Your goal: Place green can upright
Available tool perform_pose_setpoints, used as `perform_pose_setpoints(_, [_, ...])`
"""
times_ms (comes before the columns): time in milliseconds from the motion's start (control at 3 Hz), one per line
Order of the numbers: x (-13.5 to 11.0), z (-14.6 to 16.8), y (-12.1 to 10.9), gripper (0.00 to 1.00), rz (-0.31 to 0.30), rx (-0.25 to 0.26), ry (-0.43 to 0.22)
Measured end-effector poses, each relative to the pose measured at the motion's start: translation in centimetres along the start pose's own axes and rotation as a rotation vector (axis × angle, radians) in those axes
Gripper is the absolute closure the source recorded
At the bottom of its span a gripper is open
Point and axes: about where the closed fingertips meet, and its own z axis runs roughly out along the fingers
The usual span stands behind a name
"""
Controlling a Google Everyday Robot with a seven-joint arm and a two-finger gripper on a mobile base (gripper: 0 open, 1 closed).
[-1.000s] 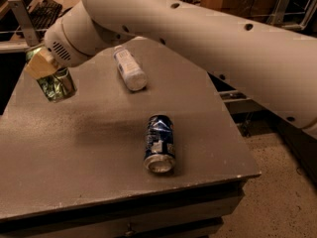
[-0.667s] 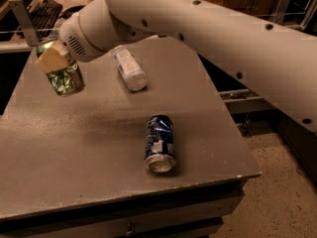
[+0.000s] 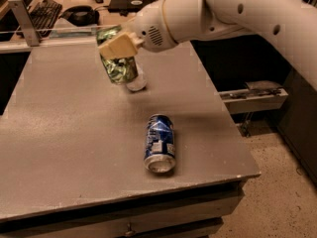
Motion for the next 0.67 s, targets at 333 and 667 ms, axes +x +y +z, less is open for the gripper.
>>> perform_pose_setpoints(333, [2.0,-4.6,-2.2,1.0,-0.036,-0.001,-0.038])
perform_pose_setpoints(667, [3.7,-6.4,-4.4,1.0,-0.117,-0.028,-0.067])
